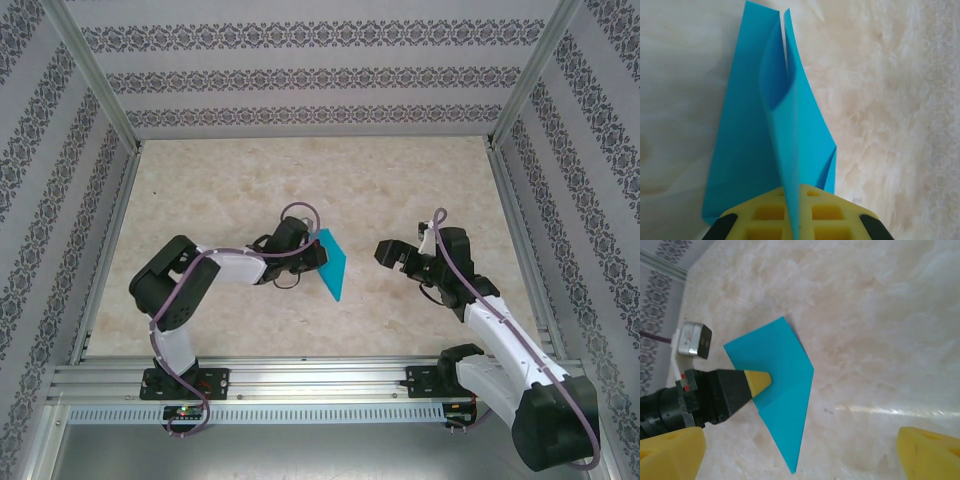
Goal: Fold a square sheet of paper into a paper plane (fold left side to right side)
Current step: Fold the wing for the fifth time at the center of the table.
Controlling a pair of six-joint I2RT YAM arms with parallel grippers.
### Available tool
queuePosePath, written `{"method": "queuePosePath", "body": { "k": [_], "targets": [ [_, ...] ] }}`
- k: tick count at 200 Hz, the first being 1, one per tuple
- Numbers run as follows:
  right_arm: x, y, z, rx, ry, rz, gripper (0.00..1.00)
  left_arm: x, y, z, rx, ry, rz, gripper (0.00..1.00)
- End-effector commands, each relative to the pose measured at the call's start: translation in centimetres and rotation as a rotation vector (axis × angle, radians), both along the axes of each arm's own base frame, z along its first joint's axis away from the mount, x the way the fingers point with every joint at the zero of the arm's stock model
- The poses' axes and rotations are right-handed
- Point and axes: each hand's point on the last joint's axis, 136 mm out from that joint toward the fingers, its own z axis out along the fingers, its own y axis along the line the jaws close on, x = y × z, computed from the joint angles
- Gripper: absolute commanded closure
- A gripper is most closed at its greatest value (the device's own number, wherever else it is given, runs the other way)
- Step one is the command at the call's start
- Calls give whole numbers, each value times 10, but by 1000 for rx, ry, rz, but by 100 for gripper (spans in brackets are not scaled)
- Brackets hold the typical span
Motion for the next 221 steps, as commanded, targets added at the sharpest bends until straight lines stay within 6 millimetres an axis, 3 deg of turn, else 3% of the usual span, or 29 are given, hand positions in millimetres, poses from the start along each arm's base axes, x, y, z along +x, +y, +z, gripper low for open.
{"method": "queuePosePath", "body": {
  "k": [1,30,47,63,131,160,221],
  "targets": [
    [7,19,19,94,-95,100,2,3,0,47,-97,-135,-78,99],
    [14,39,26,151,-102,223,2,-17,3,78,-150,-212,-218,99],
    [16,54,29,206,-103,331,17,-30,5,91,-187,-243,-291,100],
    [20,64,32,254,-125,394,24,-40,8,103,-215,-269,-341,100],
    [17,99,49,328,-202,616,35,-74,11,145,-291,-379,-507,99],
    [8,110,56,343,-221,669,36,-81,11,154,-310,-400,-547,99],
    [-4,118,62,369,-220,727,58,-81,11,151,-288,-389,-553,99]
  ]
}}
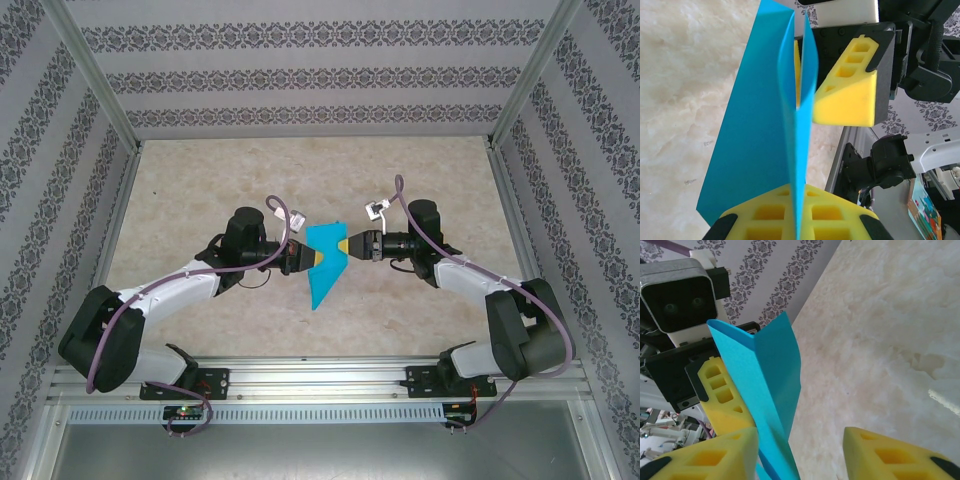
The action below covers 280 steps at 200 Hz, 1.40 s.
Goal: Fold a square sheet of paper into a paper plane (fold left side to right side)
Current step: Fold the wing for the fifth time at the center of the table.
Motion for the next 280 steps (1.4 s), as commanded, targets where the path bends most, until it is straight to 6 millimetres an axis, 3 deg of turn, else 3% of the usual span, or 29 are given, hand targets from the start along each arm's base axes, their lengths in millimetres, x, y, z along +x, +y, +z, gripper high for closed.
{"method": "queuePosePath", "body": {
  "k": [1,59,91,103,141,161,185,219,244,280],
  "targets": [
    [-3,7,17,33,-66,54,58,0,3,7,1,-35,-16,99],
    [-7,8,13,21,-51,66,74,5,3,-4,25,-6,0,99],
    [-7,7,9,3,-41,61,96,8,3,-10,40,8,7,96],
    [-6,7,6,-6,-29,58,100,9,4,-14,54,17,15,90],
    [-7,6,-23,-93,87,33,100,22,16,-34,147,46,102,44],
    [-2,2,-40,-143,183,-26,100,34,33,-45,247,49,208,35],
    [9,-6,-59,-192,340,-138,100,40,52,-51,375,44,288,33],
    [19,-9,-79,-208,505,-248,100,23,52,-45,467,-11,269,37],
    [25,-14,-98,-255,573,-291,100,-1,38,-42,464,-56,221,39],
    [30,-18,-108,-264,618,-324,100,-30,16,-62,472,-75,170,38]
  ]
}}
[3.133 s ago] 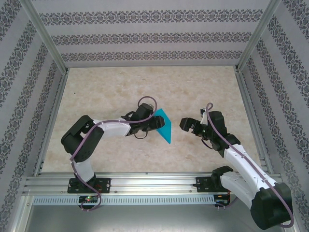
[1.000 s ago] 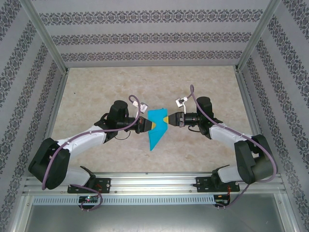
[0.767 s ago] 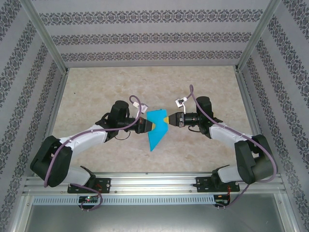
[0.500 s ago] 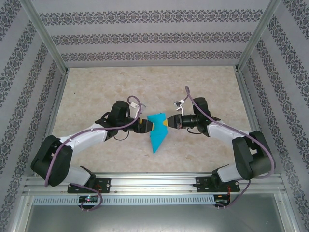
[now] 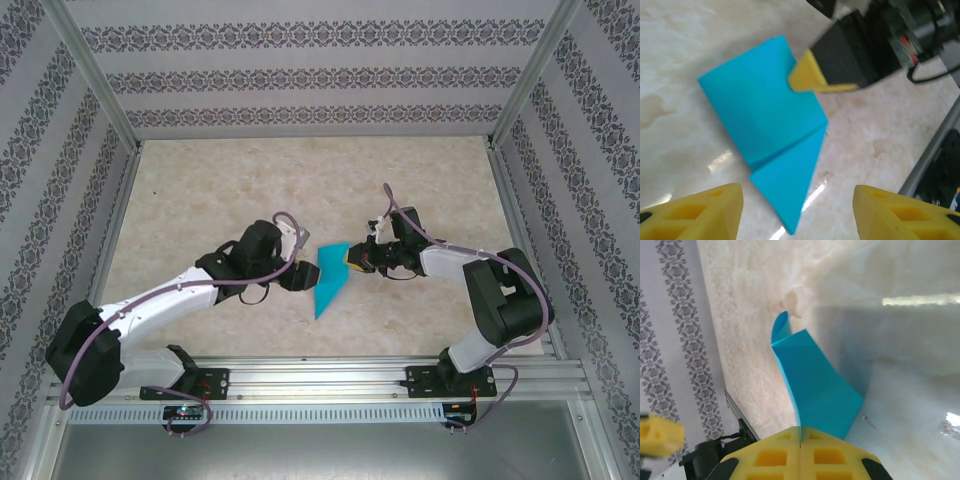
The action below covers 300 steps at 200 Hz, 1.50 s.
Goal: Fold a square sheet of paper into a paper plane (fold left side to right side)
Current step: Fold the wing for the fifth time at the center of the table.
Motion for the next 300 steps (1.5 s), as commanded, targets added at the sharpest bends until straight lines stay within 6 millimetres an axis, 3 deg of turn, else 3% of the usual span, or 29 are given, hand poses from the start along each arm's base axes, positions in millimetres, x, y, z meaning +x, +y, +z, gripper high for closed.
{"method": "queuePosePath", "body": {
  "k": [1,26,82,148,186,240,277,300],
  "targets": [
    [13,-4,0,-16,17,-55,100,-12,-4,-20,52,-15,-5,38],
    [13,-7,-1,-22,31,-62,100,-22,-17,-34,114,-23,-27,38],
    [10,-7,1,-30,34,-50,100,-20,-33,-62,281,-50,-40,36],
    [-6,0,-2,-57,41,14,100,-29,-43,-73,352,-83,-58,34],
    [-19,-6,-9,-86,51,23,100,-41,-50,-79,353,-83,-71,33],
    [-36,-20,-20,-136,66,22,100,-53,-68,-70,282,-94,-105,29],
    [-47,-27,-36,-166,90,26,100,-49,-60,-40,189,-138,-42,26],
    [-45,-25,-41,-139,98,-6,100,-48,-53,-36,178,-152,-19,26]
  ]
}}
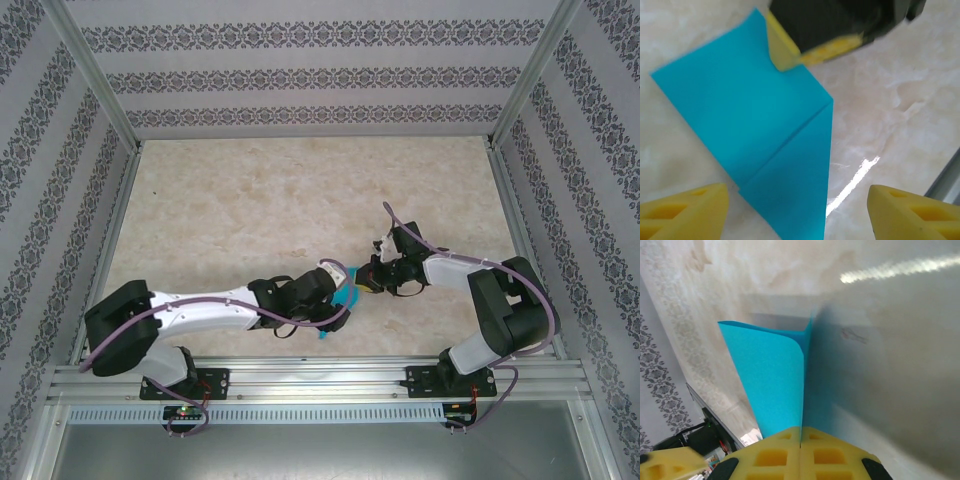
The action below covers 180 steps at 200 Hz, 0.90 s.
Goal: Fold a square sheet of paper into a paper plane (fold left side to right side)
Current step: Fold the wing for the fifth time at the center of the table.
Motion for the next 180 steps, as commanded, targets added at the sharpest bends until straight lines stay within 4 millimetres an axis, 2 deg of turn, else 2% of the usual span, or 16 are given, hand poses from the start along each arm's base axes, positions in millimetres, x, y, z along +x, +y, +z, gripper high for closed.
{"method": "queuePosePath", "body": {
  "k": [1,26,103,180],
  "targets": [
    [6,-2,-5,6,-23,-35,100,4,0,16,-69,-39,42,26],
    [12,4,-5,19,-22,-56,100,0,1,8,-41,-31,5,26],
    [17,7,3,7,-34,-50,100,-17,-28,-27,66,28,-112,30],
    [18,9,3,11,-31,-40,100,-11,-14,-54,232,10,-41,30]
  ]
}}
